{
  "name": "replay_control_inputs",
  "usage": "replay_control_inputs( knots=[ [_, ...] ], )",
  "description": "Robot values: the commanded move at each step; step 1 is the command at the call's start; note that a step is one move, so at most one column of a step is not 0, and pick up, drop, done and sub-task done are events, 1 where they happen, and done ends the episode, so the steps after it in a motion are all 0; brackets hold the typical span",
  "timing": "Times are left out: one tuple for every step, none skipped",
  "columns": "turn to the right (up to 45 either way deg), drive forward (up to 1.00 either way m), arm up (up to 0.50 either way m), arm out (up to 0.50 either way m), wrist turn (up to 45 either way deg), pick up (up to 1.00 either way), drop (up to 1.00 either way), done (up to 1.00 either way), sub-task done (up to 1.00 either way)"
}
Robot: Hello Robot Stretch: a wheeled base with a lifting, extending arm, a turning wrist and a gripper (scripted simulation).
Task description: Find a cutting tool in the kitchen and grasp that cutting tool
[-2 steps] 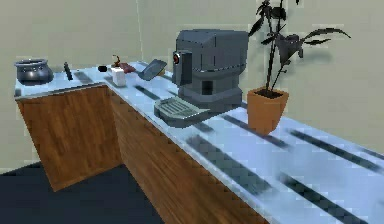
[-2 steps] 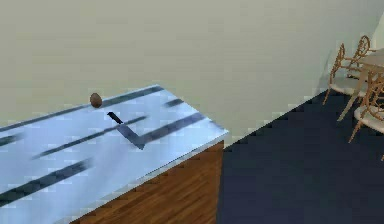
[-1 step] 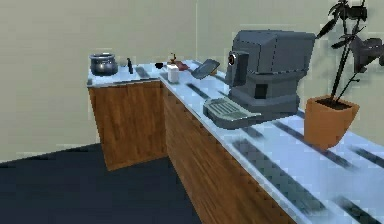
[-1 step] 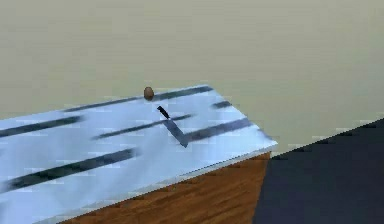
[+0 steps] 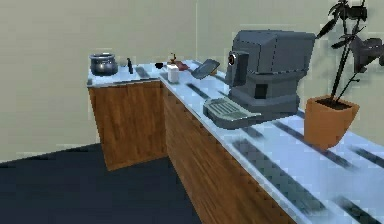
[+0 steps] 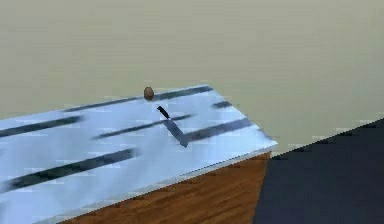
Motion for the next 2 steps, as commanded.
replay_control_inputs(
  knots=[
    [0.0,0.0,0.38,0.0,0.0,0.0,0.0,0.0,0.0],
    [0.0,0.0,0.0,0.28,0.0,0.0,0.0,0.0,0.0]
  ],
)
